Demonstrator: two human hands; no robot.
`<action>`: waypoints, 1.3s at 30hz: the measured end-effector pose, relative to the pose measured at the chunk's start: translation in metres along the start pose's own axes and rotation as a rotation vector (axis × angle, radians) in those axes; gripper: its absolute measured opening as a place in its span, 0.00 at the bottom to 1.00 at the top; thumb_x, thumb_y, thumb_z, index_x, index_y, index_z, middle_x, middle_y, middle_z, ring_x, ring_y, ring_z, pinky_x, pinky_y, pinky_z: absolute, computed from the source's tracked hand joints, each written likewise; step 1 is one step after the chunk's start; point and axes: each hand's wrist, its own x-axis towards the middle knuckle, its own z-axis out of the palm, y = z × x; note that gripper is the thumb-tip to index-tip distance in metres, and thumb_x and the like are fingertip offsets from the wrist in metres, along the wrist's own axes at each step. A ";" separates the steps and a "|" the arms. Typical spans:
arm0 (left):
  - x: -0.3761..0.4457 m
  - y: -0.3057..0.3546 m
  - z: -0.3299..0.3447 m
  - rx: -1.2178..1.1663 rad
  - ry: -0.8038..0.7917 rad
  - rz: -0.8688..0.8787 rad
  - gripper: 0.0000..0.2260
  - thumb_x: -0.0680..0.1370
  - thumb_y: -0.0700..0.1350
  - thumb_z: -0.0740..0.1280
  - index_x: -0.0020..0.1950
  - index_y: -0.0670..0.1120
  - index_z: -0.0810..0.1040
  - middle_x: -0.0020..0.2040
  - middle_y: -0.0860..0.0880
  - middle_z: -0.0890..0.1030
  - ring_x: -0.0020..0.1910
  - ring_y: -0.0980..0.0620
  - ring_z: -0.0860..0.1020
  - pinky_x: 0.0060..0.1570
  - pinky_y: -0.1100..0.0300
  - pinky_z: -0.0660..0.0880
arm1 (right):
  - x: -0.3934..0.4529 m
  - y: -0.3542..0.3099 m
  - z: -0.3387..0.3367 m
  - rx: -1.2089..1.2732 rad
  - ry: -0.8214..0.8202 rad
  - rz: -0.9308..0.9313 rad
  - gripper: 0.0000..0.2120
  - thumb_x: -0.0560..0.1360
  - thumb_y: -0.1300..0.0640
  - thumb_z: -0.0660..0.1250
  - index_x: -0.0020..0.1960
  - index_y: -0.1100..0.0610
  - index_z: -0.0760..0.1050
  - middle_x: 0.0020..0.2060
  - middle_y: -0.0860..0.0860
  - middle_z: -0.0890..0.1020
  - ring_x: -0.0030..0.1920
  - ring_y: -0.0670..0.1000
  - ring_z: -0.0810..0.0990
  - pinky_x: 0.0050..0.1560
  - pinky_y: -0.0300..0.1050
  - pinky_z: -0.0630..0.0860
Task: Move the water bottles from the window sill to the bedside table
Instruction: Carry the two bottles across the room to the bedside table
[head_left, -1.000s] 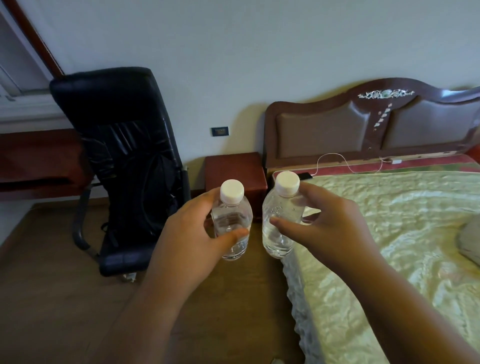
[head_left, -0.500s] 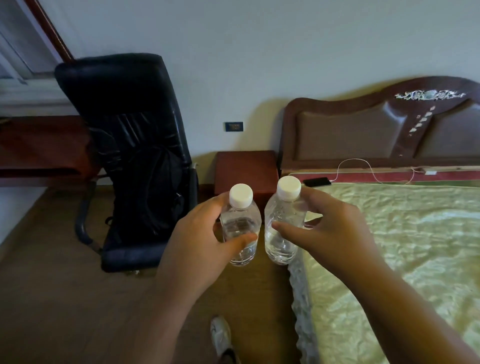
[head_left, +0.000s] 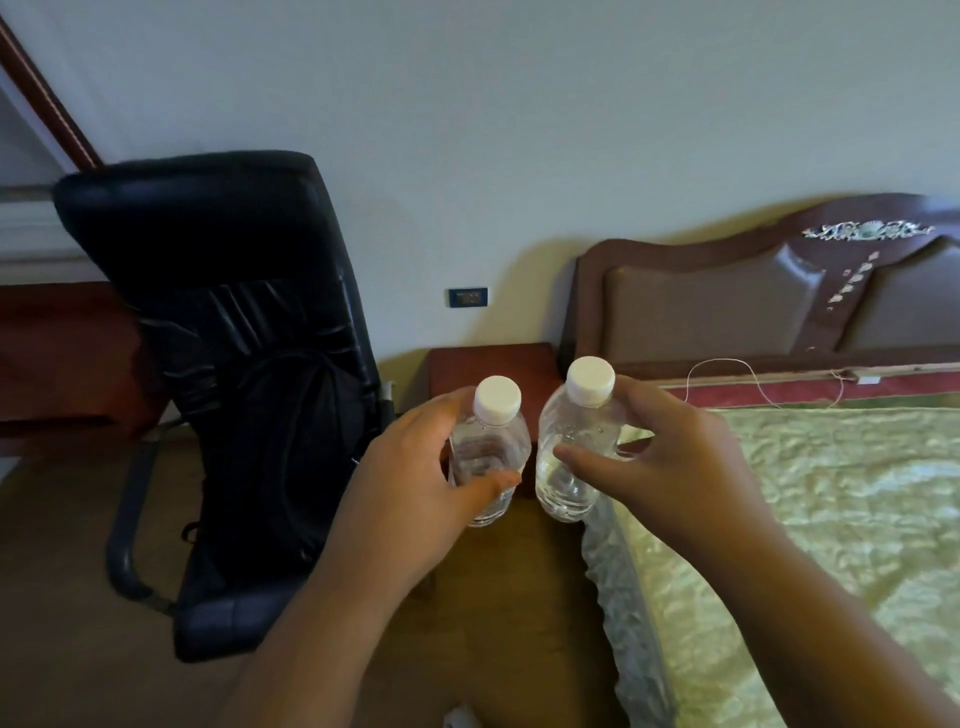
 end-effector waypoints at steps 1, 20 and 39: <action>0.008 -0.005 -0.002 0.006 -0.002 0.003 0.33 0.68 0.61 0.75 0.70 0.67 0.65 0.67 0.65 0.73 0.64 0.63 0.73 0.58 0.64 0.71 | 0.007 -0.001 0.005 0.004 0.003 0.006 0.36 0.65 0.40 0.78 0.70 0.43 0.72 0.55 0.34 0.78 0.53 0.43 0.81 0.54 0.44 0.79; 0.150 -0.018 0.011 0.038 0.009 -0.077 0.34 0.68 0.60 0.76 0.71 0.66 0.65 0.62 0.67 0.73 0.60 0.63 0.74 0.53 0.68 0.70 | 0.165 0.036 0.026 0.088 -0.088 -0.046 0.35 0.66 0.39 0.77 0.70 0.42 0.71 0.55 0.37 0.81 0.52 0.41 0.80 0.49 0.36 0.75; 0.301 -0.010 0.080 0.034 0.084 -0.188 0.29 0.68 0.59 0.76 0.67 0.62 0.71 0.58 0.64 0.77 0.55 0.66 0.76 0.54 0.62 0.78 | 0.346 0.112 0.010 0.099 -0.169 -0.133 0.35 0.65 0.36 0.75 0.70 0.40 0.71 0.56 0.37 0.82 0.53 0.39 0.80 0.53 0.43 0.80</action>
